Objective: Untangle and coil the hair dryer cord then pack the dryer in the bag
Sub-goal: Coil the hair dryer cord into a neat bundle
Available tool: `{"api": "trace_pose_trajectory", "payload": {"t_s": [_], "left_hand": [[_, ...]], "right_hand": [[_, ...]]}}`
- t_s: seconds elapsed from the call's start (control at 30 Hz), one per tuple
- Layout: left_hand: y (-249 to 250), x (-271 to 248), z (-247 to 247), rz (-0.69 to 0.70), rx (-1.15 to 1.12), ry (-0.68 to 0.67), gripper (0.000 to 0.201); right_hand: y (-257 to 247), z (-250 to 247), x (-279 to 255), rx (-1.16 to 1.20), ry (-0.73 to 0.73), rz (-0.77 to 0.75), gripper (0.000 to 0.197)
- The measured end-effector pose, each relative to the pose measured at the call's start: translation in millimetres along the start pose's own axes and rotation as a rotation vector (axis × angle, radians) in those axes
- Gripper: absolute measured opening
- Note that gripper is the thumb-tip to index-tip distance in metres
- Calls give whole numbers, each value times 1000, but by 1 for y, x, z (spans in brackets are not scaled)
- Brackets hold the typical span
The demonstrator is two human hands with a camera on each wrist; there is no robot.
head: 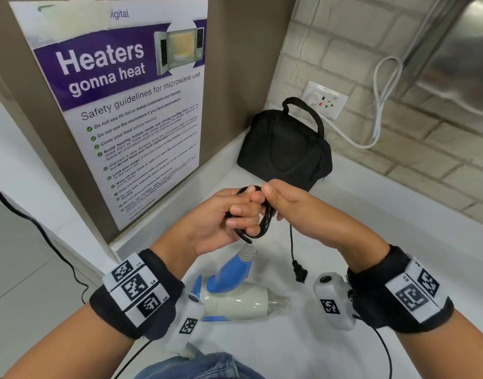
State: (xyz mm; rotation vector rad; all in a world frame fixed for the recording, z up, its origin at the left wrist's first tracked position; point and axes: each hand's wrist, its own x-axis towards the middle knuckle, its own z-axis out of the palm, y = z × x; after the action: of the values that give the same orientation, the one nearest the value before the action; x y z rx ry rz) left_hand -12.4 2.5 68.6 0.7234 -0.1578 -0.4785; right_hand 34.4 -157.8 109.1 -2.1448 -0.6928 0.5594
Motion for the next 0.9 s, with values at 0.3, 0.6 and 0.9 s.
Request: {"api": "trace_pose_trajectory", "payload": {"t_s": [0.3, 0.6, 0.9], "left_hand": [[3, 0, 5, -1, 253, 130, 33], [0, 3, 12, 139, 329, 202, 34], [-2, 4, 12, 147, 329, 197, 30]], "right_hand": [[3, 4, -2, 220, -40, 137, 48], [0, -6, -5, 516, -129, 142, 17], [2, 0, -9, 690, -81, 128, 33]]}}
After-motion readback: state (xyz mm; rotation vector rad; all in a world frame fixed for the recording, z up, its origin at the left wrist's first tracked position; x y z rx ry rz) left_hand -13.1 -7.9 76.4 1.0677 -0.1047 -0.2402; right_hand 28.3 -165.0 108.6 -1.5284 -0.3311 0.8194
